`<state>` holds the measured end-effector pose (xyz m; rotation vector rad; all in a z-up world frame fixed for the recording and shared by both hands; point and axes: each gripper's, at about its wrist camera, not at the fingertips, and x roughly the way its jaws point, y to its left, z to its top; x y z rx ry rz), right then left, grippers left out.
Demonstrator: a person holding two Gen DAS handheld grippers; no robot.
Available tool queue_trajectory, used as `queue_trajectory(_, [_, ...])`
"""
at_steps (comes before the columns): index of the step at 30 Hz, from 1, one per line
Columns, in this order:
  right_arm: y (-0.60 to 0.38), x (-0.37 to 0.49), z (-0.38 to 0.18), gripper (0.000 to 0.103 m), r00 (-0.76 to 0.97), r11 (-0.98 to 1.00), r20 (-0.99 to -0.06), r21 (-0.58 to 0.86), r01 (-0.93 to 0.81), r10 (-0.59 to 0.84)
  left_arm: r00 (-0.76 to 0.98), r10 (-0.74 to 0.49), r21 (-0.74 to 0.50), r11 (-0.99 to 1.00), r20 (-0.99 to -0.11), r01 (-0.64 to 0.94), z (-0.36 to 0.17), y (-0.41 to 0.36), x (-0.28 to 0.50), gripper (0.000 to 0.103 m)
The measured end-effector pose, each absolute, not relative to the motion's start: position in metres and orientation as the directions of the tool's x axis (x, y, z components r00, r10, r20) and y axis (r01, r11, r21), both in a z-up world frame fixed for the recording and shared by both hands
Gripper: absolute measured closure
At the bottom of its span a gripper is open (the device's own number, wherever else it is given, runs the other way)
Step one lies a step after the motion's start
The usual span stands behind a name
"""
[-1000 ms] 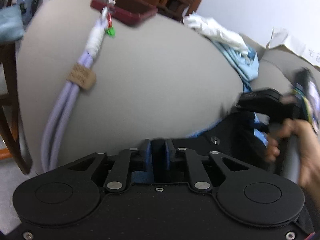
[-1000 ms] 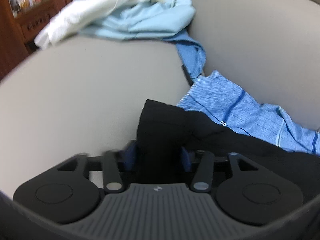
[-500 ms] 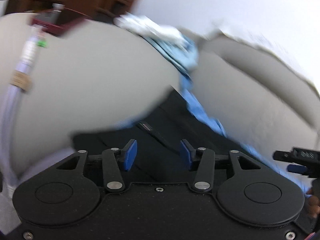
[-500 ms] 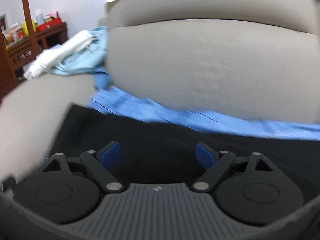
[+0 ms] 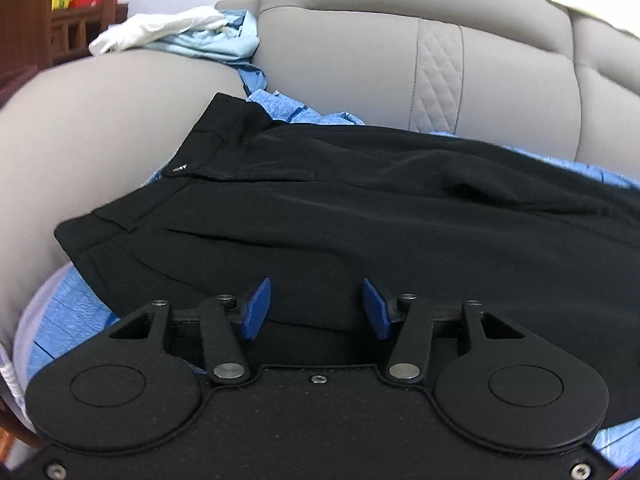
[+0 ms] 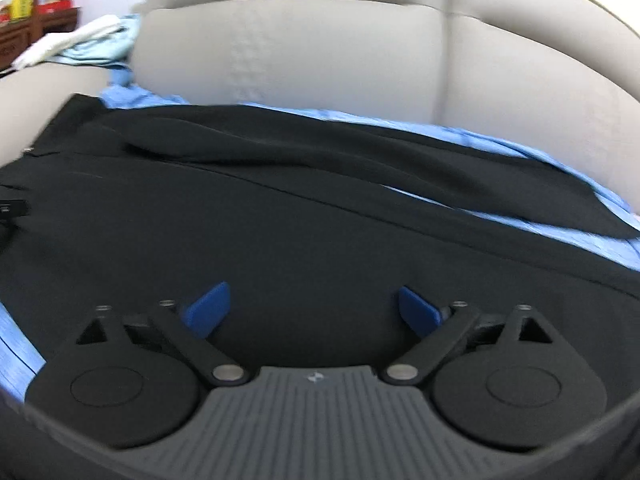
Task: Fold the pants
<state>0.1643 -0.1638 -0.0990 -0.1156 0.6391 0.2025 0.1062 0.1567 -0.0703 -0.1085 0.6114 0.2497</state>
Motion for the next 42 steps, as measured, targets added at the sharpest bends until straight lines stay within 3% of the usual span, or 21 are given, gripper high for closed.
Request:
queue_trajectory(5, [-0.227,0.164,-0.101,0.001,0.785,0.999,-0.62,-0.023,-0.028,0.008,0.773,0.199,-0.055,0.956,-0.602,-0.289,-0.071,0.16,0.095,0.051])
queue_trajectory(11, [-0.296,0.157,-0.1,0.001,0.747,0.983,-0.65,0.003,0.184,-0.138,0.741,0.24,0.035,0.959,-0.627,-0.281,-0.066,0.156,0.083,0.05])
queue_trajectory(14, [-0.32,0.164,-0.09,0.003,0.706,0.958,-0.684,0.036,0.283,-0.183,0.73,0.182,-0.026,0.964,-0.658,-0.264,-0.048,0.165,0.094,0.05])
queue_trajectory(15, [-0.327,0.168,-0.084,0.004,0.703,0.952,-0.687,0.057,0.301,-0.181,0.739,0.16,-0.067,0.961,-0.654,-0.268,-0.038,0.169,0.1,0.047])
queue_trajectory(18, [-0.344,0.192,-0.06,0.003,0.707,0.939,-0.698,0.157,0.305,-0.113,0.754,0.151,-0.143,0.94,-0.64,-0.31,-0.005,0.179,0.133,0.017])
queue_trajectory(24, [-0.349,0.289,-0.016,0.002,0.687,0.896,-0.727,0.304,0.324,-0.002,0.779,0.125,-0.268,0.896,-0.615,-0.355,0.033,0.196,0.239,0.012])
queue_trajectory(28, [-0.338,0.363,-0.01,0.002,0.662,0.902,-0.748,0.255,0.348,-0.044,0.737,0.116,-0.336,0.835,-0.666,-0.435,0.021,0.207,0.316,0.012])
queue_trajectory(35, [-0.33,0.466,-0.048,0.0,0.585,0.888,-0.805,0.194,0.416,-0.098,0.616,0.259,-0.189,0.803,-0.744,-0.566,-0.033,0.203,0.406,0.012])
queue_trajectory(39, [-0.326,0.499,-0.076,0.0,0.538,0.886,-0.83,0.133,0.445,-0.146,0.589,0.262,-0.189,0.783,-0.765,-0.593,-0.059,0.206,0.424,0.012])
queue_trajectory(42, [-0.323,0.512,-0.088,0.0,0.557,0.874,-0.817,0.154,0.46,-0.149,0.596,0.299,-0.178,0.772,-0.746,-0.61,-0.07,0.207,0.428,0.006])
